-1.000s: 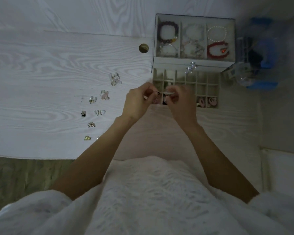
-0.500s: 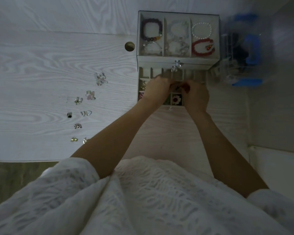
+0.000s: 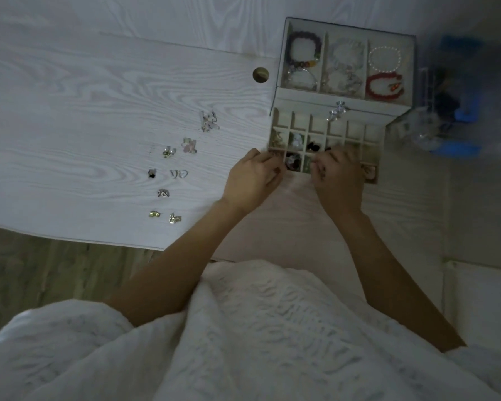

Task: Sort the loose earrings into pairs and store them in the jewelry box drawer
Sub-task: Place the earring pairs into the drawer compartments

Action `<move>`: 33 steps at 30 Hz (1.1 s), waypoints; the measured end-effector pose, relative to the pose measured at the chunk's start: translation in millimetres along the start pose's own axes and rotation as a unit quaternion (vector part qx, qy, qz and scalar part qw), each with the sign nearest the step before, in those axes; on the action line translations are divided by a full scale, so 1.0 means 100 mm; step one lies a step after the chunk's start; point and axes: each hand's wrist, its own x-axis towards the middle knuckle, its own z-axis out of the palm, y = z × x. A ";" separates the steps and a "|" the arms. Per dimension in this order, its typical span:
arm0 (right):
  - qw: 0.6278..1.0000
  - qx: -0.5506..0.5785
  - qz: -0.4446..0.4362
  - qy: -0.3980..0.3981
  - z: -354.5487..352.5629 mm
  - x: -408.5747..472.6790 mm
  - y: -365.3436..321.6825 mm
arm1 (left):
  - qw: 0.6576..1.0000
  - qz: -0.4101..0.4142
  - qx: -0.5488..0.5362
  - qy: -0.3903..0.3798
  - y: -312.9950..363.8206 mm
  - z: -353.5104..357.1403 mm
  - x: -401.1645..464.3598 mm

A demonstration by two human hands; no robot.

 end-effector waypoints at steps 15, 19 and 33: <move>0.941 0.111 -0.203 -0.248 0.67 0.08 -1.63 | 0.915 -0.388 -0.079 0.080 -1.07 -0.89 -1.41; 0.928 0.087 -0.251 -0.260 0.92 0.14 -1.94 | 0.921 -0.375 -0.074 0.081 -1.19 -0.87 -1.48; 0.963 0.031 -0.138 -0.230 0.98 0.07 -1.82 | 0.964 -0.262 0.002 -0.039 -1.62 -0.77 -0.58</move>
